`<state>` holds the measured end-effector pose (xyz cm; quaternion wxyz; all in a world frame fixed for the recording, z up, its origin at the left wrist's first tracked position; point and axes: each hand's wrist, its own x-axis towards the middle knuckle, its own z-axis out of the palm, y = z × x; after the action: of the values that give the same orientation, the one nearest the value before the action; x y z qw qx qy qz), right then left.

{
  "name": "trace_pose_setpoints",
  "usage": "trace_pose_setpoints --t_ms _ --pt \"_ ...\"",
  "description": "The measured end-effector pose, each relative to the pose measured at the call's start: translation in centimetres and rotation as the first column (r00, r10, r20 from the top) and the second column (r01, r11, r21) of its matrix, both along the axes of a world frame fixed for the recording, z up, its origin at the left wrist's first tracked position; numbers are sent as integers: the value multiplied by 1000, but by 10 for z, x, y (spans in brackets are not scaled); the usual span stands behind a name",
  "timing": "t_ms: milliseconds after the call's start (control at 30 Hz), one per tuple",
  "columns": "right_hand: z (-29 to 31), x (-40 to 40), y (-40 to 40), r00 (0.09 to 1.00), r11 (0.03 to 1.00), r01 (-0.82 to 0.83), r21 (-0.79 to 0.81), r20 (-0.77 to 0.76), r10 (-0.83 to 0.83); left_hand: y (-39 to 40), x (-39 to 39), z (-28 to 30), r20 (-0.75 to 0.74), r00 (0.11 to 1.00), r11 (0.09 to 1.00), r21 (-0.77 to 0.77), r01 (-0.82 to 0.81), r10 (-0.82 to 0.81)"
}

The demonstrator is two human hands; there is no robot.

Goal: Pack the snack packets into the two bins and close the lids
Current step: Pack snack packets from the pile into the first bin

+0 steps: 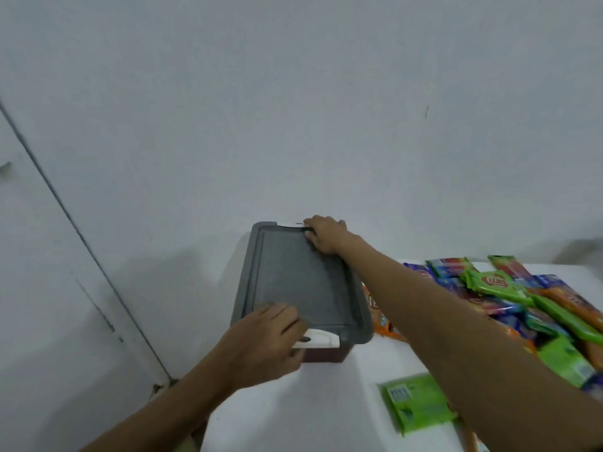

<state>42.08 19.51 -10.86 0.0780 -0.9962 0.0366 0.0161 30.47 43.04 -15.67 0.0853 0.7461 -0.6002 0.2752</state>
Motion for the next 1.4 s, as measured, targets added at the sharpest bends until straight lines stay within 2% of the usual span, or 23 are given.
trace_pose_setpoints --t_ms 100,200,267,367,467,500,567,600,633,667,733,767,833,933,1000,1067,1133,1200,1233,1300,1400 --pt "-4 13 6 998 998 66 -21 10 -66 1 -2 2 -177 984 1000 25 10 -5" --pt "-2 20 13 993 994 111 -18 34 -111 1 -2 7 -201 979 1000 9 18 -16" --pt "2 25 17 990 990 142 5 2 -142 3 -4 5 -143 989 999 13 43 -41" --pt "2 33 14 982 980 186 70 -54 -182 10 -13 -8 36 996 995 63 76 -78" --pt "-3 37 7 977 964 211 160 -63 -203 13 -19 -14 98 991 996 22 92 -93" --pt "-5 35 7 976 963 218 160 -44 -213 12 -21 -13 49 996 997 -29 75 -74" --pt "-12 26 3 961 965 251 77 98 -258 8 -21 0 -202 977 977 -189 -102 62" --pt "-14 19 1 938 953 301 31 169 -302 5 -18 11 -359 912 930 -227 -290 197" --pt "-14 13 -4 909 929 369 26 197 -367 5 -11 20 -486 793 848 -175 -501 368" --pt "-14 8 -8 885 903 425 55 184 -428 6 1 26 -566 639 752 -50 -658 521" --pt "-9 -4 -18 872 865 465 187 74 -484 9 24 33 -643 374 612 190 -768 669" --pt "-4 -8 -22 876 851 458 256 31 -481 10 34 35 -673 294 594 268 -758 679" --pt "8 -16 -24 885 844 416 337 62 -461 8 41 39 -694 264 589 280 -758 669" --pt "30 -27 -22 868 842 386 378 162 -470 3 37 49 -628 342 556 176 -813 699" --pt "50 -37 -20 863 844 380 379 183 -471 1 35 66 -656 380 563 83 -823 653" --pt "68 -51 -21 857 836 399 376 173 -486 4 37 85 -752 359 592 51 -805 553" --pt "79 -71 -27 855 831 396 391 175 -489 17 35 101 -792 399 669 16 -743 462" --pt "81 -99 -32 878 865 356 352 191 -439 35 25 112 -833 442 773 -27 -634 333" --pt "80 -116 -31 904 886 309 345 182 -386 45 17 114 -861 437 820 -42 -571 260" --pt "74 -151 -25 958 897 191 399 125 -259 58 -2 117 -913 365 883 -14 -470 180" --pt "52 -200 -12 987 883 107 457 60 -150 59 -26 111 -930 283 900 97 -426 235"
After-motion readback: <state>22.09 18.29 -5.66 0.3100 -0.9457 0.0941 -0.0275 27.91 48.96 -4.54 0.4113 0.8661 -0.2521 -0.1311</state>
